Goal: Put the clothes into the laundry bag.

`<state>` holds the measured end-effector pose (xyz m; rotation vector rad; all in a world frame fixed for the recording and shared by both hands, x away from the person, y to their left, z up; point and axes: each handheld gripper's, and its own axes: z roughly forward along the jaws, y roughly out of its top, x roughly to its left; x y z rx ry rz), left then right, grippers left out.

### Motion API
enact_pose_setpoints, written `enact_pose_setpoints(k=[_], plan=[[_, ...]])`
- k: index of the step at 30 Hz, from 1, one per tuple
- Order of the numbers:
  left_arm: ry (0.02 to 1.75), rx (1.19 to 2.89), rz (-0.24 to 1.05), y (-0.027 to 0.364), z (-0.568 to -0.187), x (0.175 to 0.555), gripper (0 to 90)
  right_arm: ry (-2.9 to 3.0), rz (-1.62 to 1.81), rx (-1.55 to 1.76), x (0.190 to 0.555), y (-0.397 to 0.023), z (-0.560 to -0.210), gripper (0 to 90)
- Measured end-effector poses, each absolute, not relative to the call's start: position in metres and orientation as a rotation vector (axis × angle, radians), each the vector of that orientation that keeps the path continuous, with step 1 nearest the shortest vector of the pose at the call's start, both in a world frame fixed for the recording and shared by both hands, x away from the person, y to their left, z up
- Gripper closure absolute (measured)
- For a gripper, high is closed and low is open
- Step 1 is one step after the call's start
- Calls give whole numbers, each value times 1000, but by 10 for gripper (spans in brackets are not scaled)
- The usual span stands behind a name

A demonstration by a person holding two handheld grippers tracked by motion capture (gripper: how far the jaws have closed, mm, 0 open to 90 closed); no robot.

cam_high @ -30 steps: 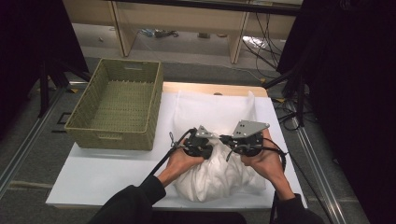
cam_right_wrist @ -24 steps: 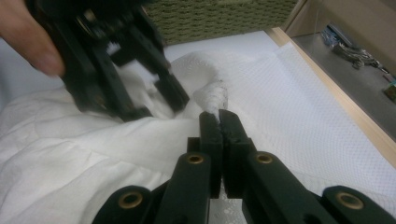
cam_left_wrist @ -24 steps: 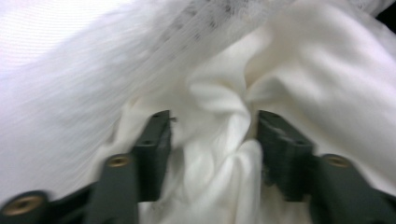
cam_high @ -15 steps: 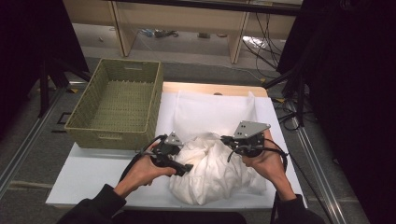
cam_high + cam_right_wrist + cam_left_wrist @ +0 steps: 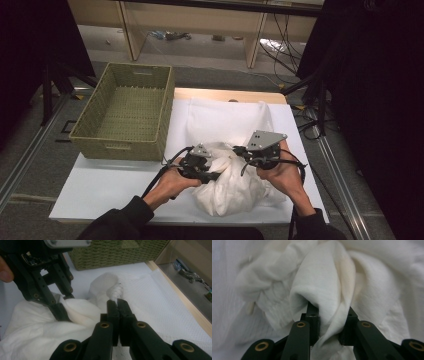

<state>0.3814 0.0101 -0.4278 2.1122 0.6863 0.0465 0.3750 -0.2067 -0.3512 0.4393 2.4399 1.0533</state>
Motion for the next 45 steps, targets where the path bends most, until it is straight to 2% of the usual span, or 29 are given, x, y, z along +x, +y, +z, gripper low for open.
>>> enact_pose_setpoints(k=[3,6,9,11,12,16,17,20,22,25,27,29,31,32,33,34,35,36,38,39,42,45], plan=[[688,2080,72,-1,-419,387,745,2439,1053,427,372,-206,-347,900],[730,2070,135,-8,-429,404,748,2443,1058,420,370,-206,-344,900],[895,2048,156,-5,-453,421,711,2453,1053,416,368,-207,-343,900],[961,2003,113,-1,-461,423,632,2459,1043,416,367,-207,-343,900],[947,2008,109,2,-459,422,600,2460,1033,420,367,-208,-344,900],[900,2078,143,13,-447,411,360,2464,1028,443,368,-213,-346,900],[883,2103,158,19,-441,404,324,2462,1025,451,369,-214,-346,900],[845,2124,180,32,-428,386,255,2456,1025,448,370,-216,-346,900],[759,2136,125,30,-422,367,224,2454,1027,463,370,-216,-345,900],[697,2150,90,18,-424,357,186,2454,1027,466,371,-216,-346,900],[631,2167,72,-11,-437,353,161,2452,1024,463,372,-215,-347,900],[584,2241,147,-27,-446,359,134,2455,1025,461,372,-216,-347,900],[589,2215,179,-40,-457,368,47,2458,1023,474,372,-217,-347,900],[593,2218,218,-43,-459,373,109,2463,1031,471,372,-217,-348,900],[564,2210,278,-44,-459,377,293,2468,1035,483,372,-218,-348,900],[553,2200,286,-42,-458,379,435,2471,1033,482,371,-219,-347,900],[584,2170,288,-40,-456,380,550,2469,1028,475,372,-220,-347,900],[584,2170,288,-40,-456,380,618,2469,1028,475,372,-220,-347,900],[665,2099,410,-31,-438,380,660,2466,1044,491,371,-223,-345,900],[665,2099,410,-31,-438,380,674,2466,1044,491,371,-223,-345,900],[744,1978,525,-20,-410,382,699,2447,1075,494,368,-224,-337,900],[782,1968,519,-27,-410,385,685,2435,1102,484,366,-223,-334,900]])
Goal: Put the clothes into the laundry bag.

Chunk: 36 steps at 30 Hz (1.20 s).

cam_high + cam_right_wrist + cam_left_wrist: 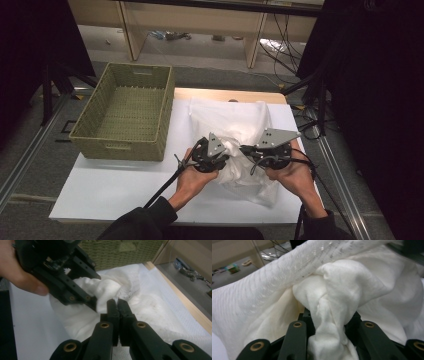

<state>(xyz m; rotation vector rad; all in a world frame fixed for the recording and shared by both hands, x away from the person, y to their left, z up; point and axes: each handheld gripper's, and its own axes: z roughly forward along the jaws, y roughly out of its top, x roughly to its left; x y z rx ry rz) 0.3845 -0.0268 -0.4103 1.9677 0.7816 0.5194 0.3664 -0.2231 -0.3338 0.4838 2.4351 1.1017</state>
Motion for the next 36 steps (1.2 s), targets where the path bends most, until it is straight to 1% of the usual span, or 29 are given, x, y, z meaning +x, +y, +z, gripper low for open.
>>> enact_pose_setpoints(k=[1,3,4,5,7,8,9,10,12,13,14,15,16,21,22,23,24,25,26,27,28,29,30,31,32,33,34,35,36], plan=[[809,1983,401,-42,-425,391,659,2441,1094,490,367,-221,-334,900],[828,1986,372,-46,-431,393,589,2453,1090,492,368,-223,-337,900],[845,2009,326,-51,-439,396,589,2453,1090,492,368,-223,-337,900],[851,2010,304,-52,-442,397,540,2460,1087,506,369,-224,-339,900],[850,2011,299,-48,-442,397,480,2464,1090,512,370,-227,-342,900],[845,2023,281,-40,-440,395,379,2463,1087,529,371,-230,-344,900],[845,2023,281,-40,-440,395,336,2463,1087,529,371,-230,-344,900],[867,1994,275,-34,-438,391,336,2464,1092,533,371,-231,-344,900],[855,1987,287,-16,-434,383,240,2456,1085,542,371,-235,-343,900],[864,1979,285,-7,-433,380,240,2456,1085,542,371,-235,-343,900],[884,1961,288,6,-432,374,160,2459,1085,540,371,-234,-343,900],[884,1961,288,6,-432,374,158,2459,1085,540,371,-234,-343,900],[886,1977,308,18,-436,370,155,2460,1079,534,371,-233,-344,900],[869,2036,308,23,-454,371,151,2467,1068,531,370,-229,-344,900],[888,2061,294,20,-469,376,123,2468,1068,519,371,-228,-345,900],[888,2061,294,20,-469,376,84,2468,1068,519,371,-228,-345,900],[928,2077,229,16,-484,383,45,2470,1070,520,371,-228,-345,900],[928,2077,229,16,-484,383,64,2470,1070,520,371,-228,-345,900],[907,2065,176,11,-491,390,134,2475,1070,520,371,-228,-346,900],[907,2065,176,11,-491,390,254,2475,1070,520,371,-228,-346,900],[873,2033,122,9,-492,392,254,2478,1070,520,371,-228,-347,900],[854,2012,84,7,-490,392,468,2479,1067,520,371,-228,-347,900],[830,2003,81,6,-487,390,658,2489,1062,515,371,-227,-348,900],[804,1999,109,3,-483,387,658,2489,1062,515,371,-227,-348,900],[766,1970,145,-2,-472,382,718,2494,1067,507,371,-226,-348,900],[766,1970,145,-2,-472,382,724,2494,1067,507,371,-226,-348,900],[751,1929,130,-5,-456,380,731,2501,1073,494,370,-224,-348,900],[751,1929,130,-5,-456,380,734,2501,1073,494,370,-224,-348,900],[750,1887,125,-8,-442,379,738,2501,1075,481,367,-222,-345,900]])
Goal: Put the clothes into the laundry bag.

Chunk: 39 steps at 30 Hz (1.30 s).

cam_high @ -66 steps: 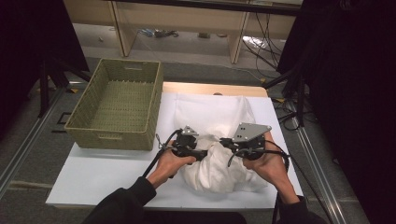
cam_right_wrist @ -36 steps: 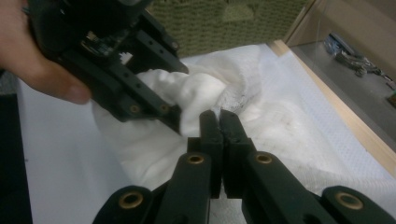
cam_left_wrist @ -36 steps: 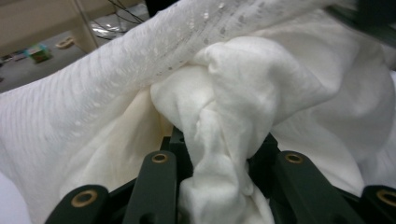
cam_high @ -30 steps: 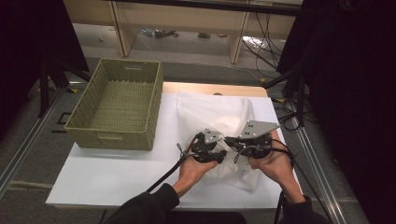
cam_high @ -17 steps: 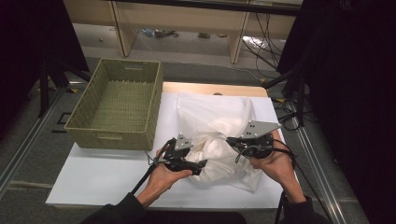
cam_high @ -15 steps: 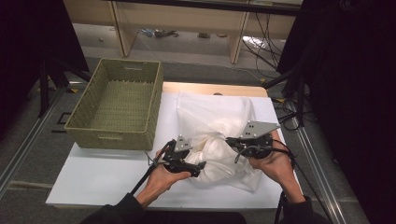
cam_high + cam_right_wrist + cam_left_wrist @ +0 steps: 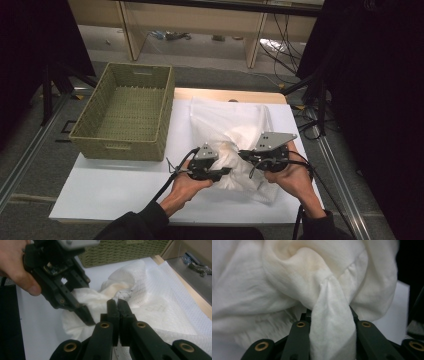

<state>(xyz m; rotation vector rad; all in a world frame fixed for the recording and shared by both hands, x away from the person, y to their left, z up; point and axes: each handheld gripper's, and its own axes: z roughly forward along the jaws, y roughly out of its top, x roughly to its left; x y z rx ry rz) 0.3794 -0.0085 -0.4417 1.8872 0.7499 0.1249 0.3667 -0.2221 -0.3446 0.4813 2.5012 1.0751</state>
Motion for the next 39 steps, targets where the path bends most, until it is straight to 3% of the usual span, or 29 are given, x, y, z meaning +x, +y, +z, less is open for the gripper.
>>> enact_pose_setpoints(k=[4,10,12,20,22,25,30,35,39], plan=[[737,1858,204,-19,-434,384,738,2492,1073,454,360,-222,-333,900],[901,1838,220,-38,-473,409,708,2514,1065,436,355,-219,-334,900],[899,1821,196,-34,-477,407,664,2530,1044,436,355,-218,-341,900],[847,1896,262,14,-457,394,241,2505,1026,486,363,-226,-347,900],[855,1909,293,22,-456,395,204,2510,1025,494,364,-225,-347,900],[842,1950,266,20,-462,403,226,2518,1028,493,364,-222,-348,900],[861,1940,247,0,-477,424,135,2514,1020,492,364,-222,-349,900],[657,1960,244,-17,-471,420,619,2511,1037,499,366,-224,-349,900],[486,1869,204,-31,-451,409,700,2493,1051,500,365,-226,-345,900]])
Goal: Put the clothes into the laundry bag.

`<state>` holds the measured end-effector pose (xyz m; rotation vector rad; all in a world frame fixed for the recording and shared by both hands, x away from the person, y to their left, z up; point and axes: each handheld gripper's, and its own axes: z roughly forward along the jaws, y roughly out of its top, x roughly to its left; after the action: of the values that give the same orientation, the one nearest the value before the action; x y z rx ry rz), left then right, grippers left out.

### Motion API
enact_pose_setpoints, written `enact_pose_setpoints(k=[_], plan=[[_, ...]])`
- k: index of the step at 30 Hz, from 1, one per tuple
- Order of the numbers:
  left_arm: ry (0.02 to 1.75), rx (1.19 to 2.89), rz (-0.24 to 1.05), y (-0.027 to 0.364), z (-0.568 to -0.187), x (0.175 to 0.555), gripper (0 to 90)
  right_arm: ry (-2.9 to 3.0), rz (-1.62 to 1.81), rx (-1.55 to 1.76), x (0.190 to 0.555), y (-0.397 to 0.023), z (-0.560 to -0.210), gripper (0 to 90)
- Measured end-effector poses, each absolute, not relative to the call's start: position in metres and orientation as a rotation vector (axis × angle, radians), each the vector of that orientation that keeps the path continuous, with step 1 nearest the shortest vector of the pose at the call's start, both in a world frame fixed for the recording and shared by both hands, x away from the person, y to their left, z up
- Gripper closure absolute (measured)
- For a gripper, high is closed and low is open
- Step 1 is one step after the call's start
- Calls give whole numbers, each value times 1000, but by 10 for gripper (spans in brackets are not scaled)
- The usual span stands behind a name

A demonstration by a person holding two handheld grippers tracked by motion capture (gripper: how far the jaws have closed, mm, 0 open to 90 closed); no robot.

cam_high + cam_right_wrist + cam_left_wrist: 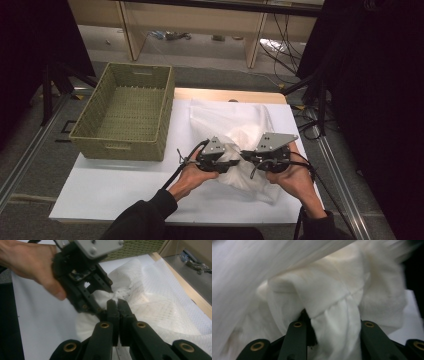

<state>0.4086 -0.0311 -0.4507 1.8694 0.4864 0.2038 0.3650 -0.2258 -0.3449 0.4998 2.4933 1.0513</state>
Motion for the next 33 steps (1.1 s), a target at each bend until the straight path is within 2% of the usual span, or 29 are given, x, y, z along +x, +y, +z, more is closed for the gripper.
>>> enact_pose_setpoints(k=[1,3,5,9,12,14,19,24,29,31,33], plan=[[454,1883,235,-35,-449,408,700,2490,1055,506,365,-227,-344,900],[505,1911,242,-40,-452,416,700,2497,1060,501,365,-229,-343,900],[673,1878,218,-43,-461,428,688,2504,1072,509,364,-231,-343,900],[811,1851,182,-36,-468,444,568,2514,1045,499,364,-230,-345,900],[807,1879,145,-29,-463,441,454,2516,1026,518,366,-231,-348,900],[793,1913,133,-18,-457,435,347,2515,1028,527,367,-233,-350,900],[754,1946,169,14,-445,412,228,2510,1026,520,368,-233,-349,900],[762,1997,198,37,-445,401,251,2511,1027,534,368,-232,-349,900],[842,2002,226,46,-450,407,502,2512,1028,532,368,-233,-348,900],[820,1986,171,40,-453,409,514,2511,1028,534,369,-233,-349,900],[783,2035,137,26,-457,411,489,2508,1027,546,369,-233,-349,900]])
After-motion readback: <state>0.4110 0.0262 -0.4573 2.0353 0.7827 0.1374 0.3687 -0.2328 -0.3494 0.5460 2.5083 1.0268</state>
